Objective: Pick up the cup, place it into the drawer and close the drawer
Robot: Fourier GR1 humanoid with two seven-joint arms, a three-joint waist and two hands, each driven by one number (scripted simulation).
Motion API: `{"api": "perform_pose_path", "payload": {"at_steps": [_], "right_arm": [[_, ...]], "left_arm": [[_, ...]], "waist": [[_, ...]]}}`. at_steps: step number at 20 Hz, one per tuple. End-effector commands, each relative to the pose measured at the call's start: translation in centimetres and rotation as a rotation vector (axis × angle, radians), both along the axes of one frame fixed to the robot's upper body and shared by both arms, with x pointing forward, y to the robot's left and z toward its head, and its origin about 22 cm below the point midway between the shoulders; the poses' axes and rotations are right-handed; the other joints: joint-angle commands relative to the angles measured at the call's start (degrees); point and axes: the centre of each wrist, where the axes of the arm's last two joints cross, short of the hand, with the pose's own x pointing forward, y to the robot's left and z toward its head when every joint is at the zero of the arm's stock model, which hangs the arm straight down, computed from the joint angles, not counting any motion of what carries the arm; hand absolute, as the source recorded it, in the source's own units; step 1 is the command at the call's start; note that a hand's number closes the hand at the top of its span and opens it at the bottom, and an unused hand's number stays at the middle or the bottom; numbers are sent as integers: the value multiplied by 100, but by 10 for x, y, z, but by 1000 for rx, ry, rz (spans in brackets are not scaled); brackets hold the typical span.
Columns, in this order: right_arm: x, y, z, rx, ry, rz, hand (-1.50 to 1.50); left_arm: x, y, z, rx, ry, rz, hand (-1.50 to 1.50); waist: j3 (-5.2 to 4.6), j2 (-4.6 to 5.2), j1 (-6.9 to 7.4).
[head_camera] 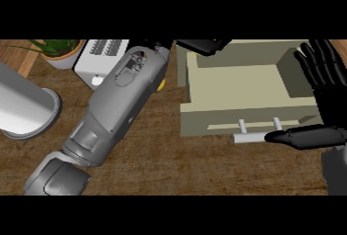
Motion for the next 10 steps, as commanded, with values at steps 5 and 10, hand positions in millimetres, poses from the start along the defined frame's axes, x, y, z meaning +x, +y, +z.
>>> {"api": "perform_pose_path", "payload": {"at_steps": [5, 10], "right_arm": [[4, 3, 8, 5, -24, 46, -150], [8, 10, 8, 13, -35, 88, -150]], "left_arm": [[6, -11, -17, 141, 152, 44, 150], [4, -10, -35, 296, 223, -14, 150]], "waist": [[6, 83, -350], [11, 121, -583]]}}
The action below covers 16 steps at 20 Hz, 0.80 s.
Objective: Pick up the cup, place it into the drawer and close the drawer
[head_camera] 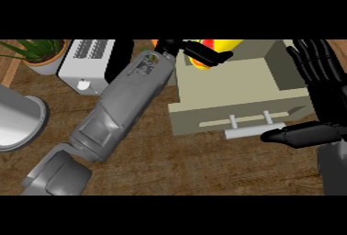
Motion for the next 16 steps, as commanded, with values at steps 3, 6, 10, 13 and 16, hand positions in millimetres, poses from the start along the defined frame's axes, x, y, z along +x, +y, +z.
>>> {"api": "perform_pose_path", "payload": {"at_steps": [3, 6, 10, 13, 16], "right_arm": [[4, 12, 5, -8, -9, 50, -150], [3, 12, 5, -12, -20, 77, -150], [12, 30, 18, 23, -25, 201, -150], [12, 42, 12, 15, 6, 342, 150], [10, 63, 11, -27, 15, 527, 150]], "left_arm": [[-1, 8, -25, 79, 73, -44, 150], [-4, 9, -34, 87, 73, -34, -150], [-4, 7, -29, -44, 56, -45, -150], [-6, 9, -31, -165, 37, -66, -150], [-7, 0, -9, -289, -7, -100, -150]], "waist": [[-1, 108, -278], [1, 97, -395], [-9, 145, -433], [-12, 149, -461], [-15, 96, -477]]}}
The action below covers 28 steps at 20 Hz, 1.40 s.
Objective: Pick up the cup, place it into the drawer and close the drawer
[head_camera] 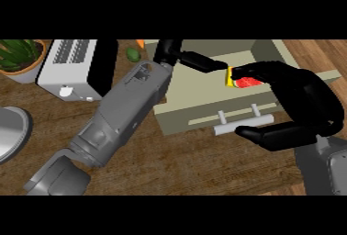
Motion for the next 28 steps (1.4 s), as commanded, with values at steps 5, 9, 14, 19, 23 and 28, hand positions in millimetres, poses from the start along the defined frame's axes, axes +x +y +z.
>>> {"api": "perform_pose_path", "payload": {"at_steps": [5, 9, 14, 19, 23, 28], "right_arm": [[-4, 8, -10, -341, 101, 279, 150], [-12, 1, -15, -542, 131, 243, -150], [-16, 2, -17, -745, 29, 46, -150], [-20, 21, -80, -821, 115, -16, -150], [4, 16, -133, -935, 175, 3, -150], [30, 0, -164, -1001, 237, -5, 150]], "left_arm": [[-1, -1, 7, -201, -94, 31, -150], [-1, 1, 0, -208, -103, 90, -150], [-1, 11, -15, -233, -87, 108, -150], [1, 16, -15, -306, -87, 97, -150], [-7, 19, -30, -332, -76, 75, -150], [-10, 54, -43, -349, -82, 87, -150]], "waist": [[-9, -88, 234], [-3, -160, 433], [0, -214, 868], [0, -236, 1068], [6, -229, 1321], [5, -286, 1519]]}}
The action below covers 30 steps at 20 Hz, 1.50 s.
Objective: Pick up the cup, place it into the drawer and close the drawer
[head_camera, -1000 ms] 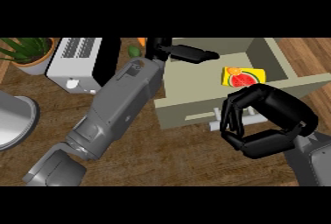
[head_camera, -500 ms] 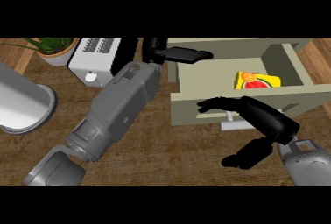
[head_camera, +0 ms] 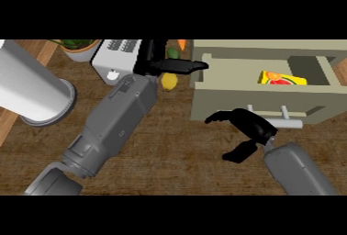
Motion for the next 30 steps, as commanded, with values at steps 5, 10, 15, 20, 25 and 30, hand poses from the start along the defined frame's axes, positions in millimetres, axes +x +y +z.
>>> {"api": "perform_pose_path", "payload": {"at_steps": [5, 10, 15, 20, 25, 30], "right_arm": [[50, -16, -35, -24, -41, -96, 150], [85, -46, -1, 91, -150, -190, 150], [108, -74, 34, 138, -234, -293, 150], [121, -80, 61, 189, -253, -378, 150], [125, -97, 88, 215, -261, -382, 150], [124, -108, 100, 234, -271, -370, 150]], "left_arm": [[-12, 21, -20, -28, 2, -25, -150], [-10, 54, -20, -40, -8, -31, -150], [-15, 74, -29, -38, 7, -50, -150], [-17, 84, -30, -13, 21, -70, -150], [-17, 92, -26, -27, 11, -95, -150], [-18, 99, -26, -30, 6, -109, -150]], "waist": [[15, 42, 416], [21, 108, 546], [24, 167, 688], [24, 180, 855], [15, 209, 947], [6, 250, 1023]]}}
